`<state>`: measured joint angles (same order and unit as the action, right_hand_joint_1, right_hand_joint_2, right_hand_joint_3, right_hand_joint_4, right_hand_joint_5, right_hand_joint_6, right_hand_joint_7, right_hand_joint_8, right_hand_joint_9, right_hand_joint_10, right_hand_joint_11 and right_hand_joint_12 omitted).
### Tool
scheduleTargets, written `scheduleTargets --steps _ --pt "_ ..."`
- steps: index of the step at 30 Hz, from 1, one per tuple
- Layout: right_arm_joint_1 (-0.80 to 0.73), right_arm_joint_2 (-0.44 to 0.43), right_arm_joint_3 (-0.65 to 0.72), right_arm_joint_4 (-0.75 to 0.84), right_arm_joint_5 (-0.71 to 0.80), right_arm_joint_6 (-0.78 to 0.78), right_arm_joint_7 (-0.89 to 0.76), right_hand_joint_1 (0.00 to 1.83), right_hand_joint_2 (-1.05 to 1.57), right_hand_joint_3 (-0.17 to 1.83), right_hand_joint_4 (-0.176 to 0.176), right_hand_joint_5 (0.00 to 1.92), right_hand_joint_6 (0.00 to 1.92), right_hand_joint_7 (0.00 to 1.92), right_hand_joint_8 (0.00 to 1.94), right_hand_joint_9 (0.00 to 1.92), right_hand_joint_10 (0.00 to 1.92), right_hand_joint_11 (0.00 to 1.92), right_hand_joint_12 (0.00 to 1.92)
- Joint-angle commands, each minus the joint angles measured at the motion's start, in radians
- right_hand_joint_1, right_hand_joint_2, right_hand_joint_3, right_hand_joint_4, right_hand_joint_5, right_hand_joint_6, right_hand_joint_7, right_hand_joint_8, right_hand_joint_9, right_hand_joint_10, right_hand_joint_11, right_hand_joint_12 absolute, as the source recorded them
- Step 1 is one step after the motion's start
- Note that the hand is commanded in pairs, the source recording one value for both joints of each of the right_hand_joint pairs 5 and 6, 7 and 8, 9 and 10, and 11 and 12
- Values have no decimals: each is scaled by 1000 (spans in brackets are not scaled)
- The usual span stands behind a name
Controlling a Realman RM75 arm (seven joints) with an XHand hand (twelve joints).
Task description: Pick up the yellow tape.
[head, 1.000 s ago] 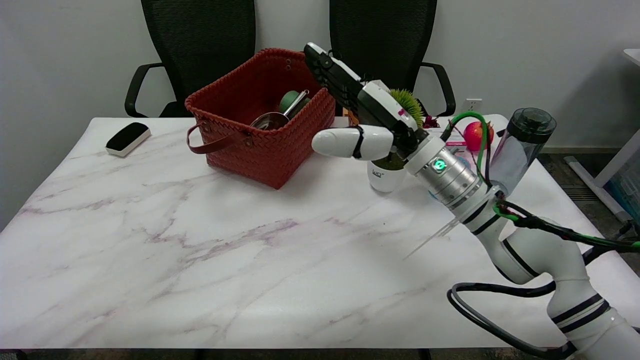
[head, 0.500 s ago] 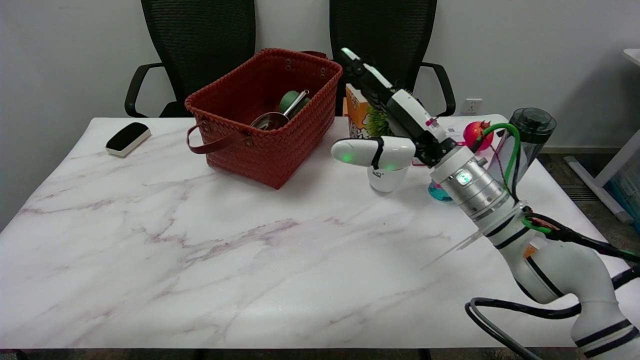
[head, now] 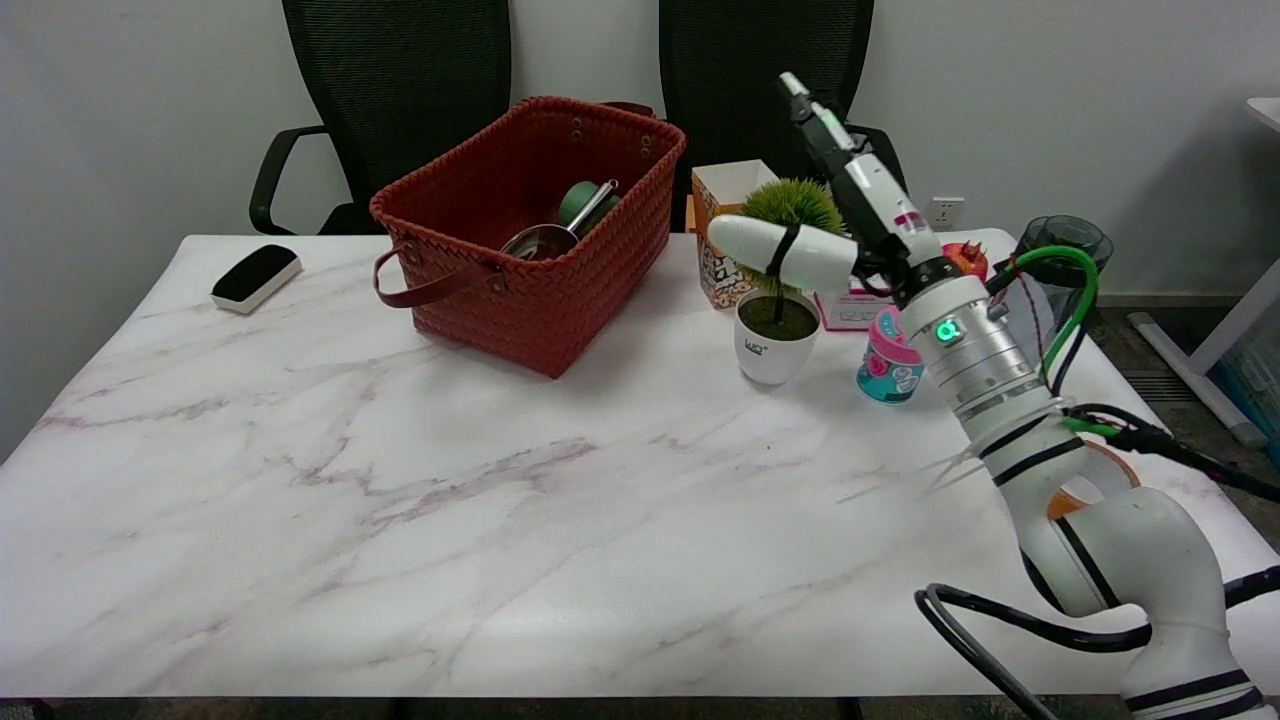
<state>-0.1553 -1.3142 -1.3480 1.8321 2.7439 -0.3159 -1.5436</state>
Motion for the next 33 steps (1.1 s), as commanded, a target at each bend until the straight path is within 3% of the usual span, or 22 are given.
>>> scheduleTargets --steps 1,10,14,22,33 --pt "47 -103 230 36 5 131 -157 724 772 24 0 0 0 0 0 0 0 0 0" --pt "28 -90 423 29 5 75 -207 831 586 138 0 0 0 0 0 0 0 0 0" --pt "2 -101 496 27 5 11 -234 866 483 277 0 0 0 0 0 0 0 0 0" --pt "-48 -139 614 29 7 -117 -227 879 432 336 0 0 0 0 0 0 0 0 0" --pt "-106 -166 662 27 7 -46 -230 917 277 375 0 0 0 0 0 0 0 0 0"
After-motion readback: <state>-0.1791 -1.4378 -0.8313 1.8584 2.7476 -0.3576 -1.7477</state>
